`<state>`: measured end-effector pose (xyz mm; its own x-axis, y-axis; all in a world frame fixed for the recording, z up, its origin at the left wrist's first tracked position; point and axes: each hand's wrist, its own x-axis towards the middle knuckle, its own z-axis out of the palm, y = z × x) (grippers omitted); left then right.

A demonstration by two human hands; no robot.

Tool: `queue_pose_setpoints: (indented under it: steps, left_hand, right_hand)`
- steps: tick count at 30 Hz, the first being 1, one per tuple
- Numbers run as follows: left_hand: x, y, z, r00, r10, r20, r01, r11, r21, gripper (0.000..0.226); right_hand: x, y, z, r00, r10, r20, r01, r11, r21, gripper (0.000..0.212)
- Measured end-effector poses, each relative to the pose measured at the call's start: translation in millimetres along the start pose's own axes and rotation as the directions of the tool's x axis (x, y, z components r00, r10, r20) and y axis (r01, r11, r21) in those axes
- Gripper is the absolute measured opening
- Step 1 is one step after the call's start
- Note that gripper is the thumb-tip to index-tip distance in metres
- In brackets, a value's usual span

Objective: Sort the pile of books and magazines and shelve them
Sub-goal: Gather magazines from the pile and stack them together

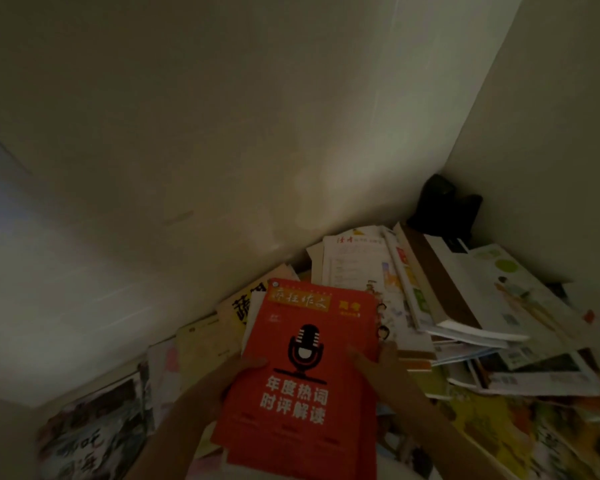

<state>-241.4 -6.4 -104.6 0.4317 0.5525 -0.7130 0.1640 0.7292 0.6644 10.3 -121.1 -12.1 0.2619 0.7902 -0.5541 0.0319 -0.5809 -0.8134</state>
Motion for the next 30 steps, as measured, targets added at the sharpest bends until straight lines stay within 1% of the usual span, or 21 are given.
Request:
queue_pose_setpoints:
  steps: [2, 3, 6, 8, 9, 11, 13, 14, 16, 17, 18, 19, 22, 24, 26, 28, 30]
  left_hand:
    - [-18.0, 6.0, 14.0, 0.999, 0.017, 0.028, -0.018, 0.999, 0.036, 0.115]
    - [-25.7, 7.6, 18.2, 0.998, 0.029, 0.059, -0.032, 0.998, 0.047, 0.115]
    - [-48.0, 13.8, 21.0, 0.978, 0.093, 0.188, -0.096, 0.995, 0.003, 0.099]
    - [-64.7, 23.7, 22.5, 0.964, 0.163, 0.210, -0.174, 0.984, 0.036, 0.094]
    - [-70.0, 30.0, 20.9, 0.959, 0.212, 0.187, -0.225, 0.973, 0.051, 0.093]
    - [-81.5, 45.8, 15.7, 0.925, 0.362, 0.116, -0.372, 0.925, 0.080, 0.088]
    - [-93.2, 65.2, 11.4, 0.861, 0.507, 0.048, -0.508, 0.848, 0.153, 0.081]
    - [-97.9, 73.8, 10.0, 0.825, 0.564, 0.018, -0.558, 0.810, 0.178, 0.075]
    - [-100.4, 82.4, 12.6, 0.746, 0.664, -0.047, -0.646, 0.739, 0.190, 0.059]
    - [-97.2, 78.9, 12.0, 0.714, 0.694, -0.093, -0.671, 0.716, 0.192, 0.056]
    - [-92.2, 72.0, 12.5, 0.698, 0.702, -0.143, -0.676, 0.711, 0.193, 0.058]
    - [-85.8, 61.3, 12.5, 0.695, 0.691, -0.198, -0.662, 0.723, 0.198, 0.059]
    - [-76.9, 33.1, 17.2, 0.705, 0.628, -0.329, -0.596, 0.776, 0.207, 0.060]
    - [-81.3, 29.8, 16.0, 0.703, 0.615, -0.357, -0.582, 0.786, 0.207, 0.044]
    - [-89.1, 23.3, 5.4, 0.701, 0.608, -0.372, -0.589, 0.788, 0.179, 0.032]
    - [-103.0, 4.4, -12.9, 0.677, 0.579, -0.454, -0.559, 0.806, 0.194, 0.030]
    - [-120.0, -26.5, -32.2, 0.648, 0.516, -0.561, -0.510, 0.840, 0.183, 0.028]
  right_hand:
    - [-2.1, 9.9, 16.1, 0.998, -0.062, 0.008, 0.061, 0.991, 0.116, 0.080]
    - [-5.0, 11.6, 22.7, 0.997, -0.074, 0.001, 0.073, 0.984, 0.163, 0.082]
    - [-12.1, 13.1, 31.5, 0.996, -0.088, -0.033, 0.094, 0.941, 0.326, 0.072]
    - [-14.4, 10.3, 38.0, 0.988, -0.149, -0.024, 0.149, 0.929, 0.340, 0.077]
    - [-17.3, 4.6, 42.9, 0.982, -0.185, -0.038, 0.188, 0.928, 0.321, 0.079]
    - [-16.5, -8.6, 51.6, 0.957, -0.277, -0.087, 0.291, 0.915, 0.280, 0.072]
    - [-11.9, -24.2, 56.4, 0.907, -0.407, -0.103, 0.420, 0.878, 0.230, 0.051]
    - [-8.9, -31.3, 57.7, 0.875, -0.474, -0.103, 0.485, 0.854, 0.191, 0.044]
    - [-4.4, -41.8, 60.9, 0.826, -0.557, -0.090, 0.564, 0.811, 0.155, 0.040]
    - [-2.1, -41.8, 65.6, 0.819, -0.568, -0.077, 0.572, 0.804, 0.162, 0.039]
    - [1.5, -37.9, 70.6, 0.822, -0.566, -0.062, 0.568, 0.805, 0.172, 0.040]
    - [5.1, -31.1, 76.6, 0.834, -0.550, -0.048, 0.548, 0.815, 0.187, 0.042]
    - [16.5, -8.0, 93.7, 0.869, -0.491, -0.060, 0.491, 0.843, 0.222, 0.047]
    - [17.8, -2.2, 103.2, 0.882, -0.468, -0.064, 0.467, 0.845, 0.259, 0.048]
    - [15.4, 5.7, 116.0, 0.894, -0.446, -0.028, 0.433, 0.849, 0.302, 0.049]
    - [9.6, 19.7, 135.4, 0.916, -0.401, 0.029, 0.377, 0.883, 0.279, 0.053]
    - [5.2, 37.0, 161.2, 0.932, -0.347, 0.107, 0.323, 0.926, 0.194, 0.054]
